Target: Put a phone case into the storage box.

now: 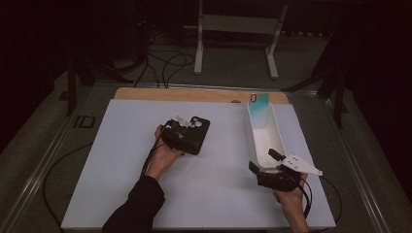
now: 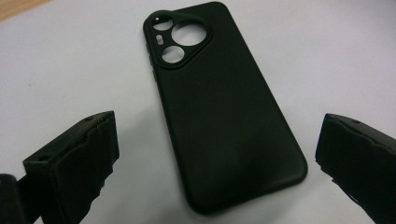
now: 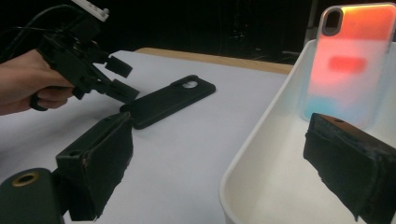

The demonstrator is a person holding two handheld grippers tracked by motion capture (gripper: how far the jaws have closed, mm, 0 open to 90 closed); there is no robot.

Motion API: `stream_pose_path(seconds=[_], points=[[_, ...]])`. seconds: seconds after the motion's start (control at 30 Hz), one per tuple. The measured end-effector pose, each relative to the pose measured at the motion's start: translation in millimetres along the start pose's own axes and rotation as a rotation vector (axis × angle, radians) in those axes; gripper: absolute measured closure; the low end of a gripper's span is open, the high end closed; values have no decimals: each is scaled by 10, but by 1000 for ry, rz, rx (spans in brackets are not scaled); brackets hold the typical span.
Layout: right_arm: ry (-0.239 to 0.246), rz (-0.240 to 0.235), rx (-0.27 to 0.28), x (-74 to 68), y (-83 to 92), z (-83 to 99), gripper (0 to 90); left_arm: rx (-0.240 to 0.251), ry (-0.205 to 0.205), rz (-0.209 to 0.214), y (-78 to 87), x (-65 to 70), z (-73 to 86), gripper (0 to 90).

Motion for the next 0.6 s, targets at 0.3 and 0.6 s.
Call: stream_pose_path(seconds=[0.3,0.6], points=[[-3,0,5,8,2,-1,81,-59,37,-2,-210,-43,-95,1],[-8,-4,5,11,1,-1,81,-98,92,-4,-340,-120,-103,8]])
Point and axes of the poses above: each handheld gripper's, and its own axes: y roughly backward along the jaws, z roughly out of its underside, x roughly to its right, the point moved 2 cm from there along -y, roughly forward along the jaws, and after that the axes turned 13 degrees about z, right-handed, at the moved point
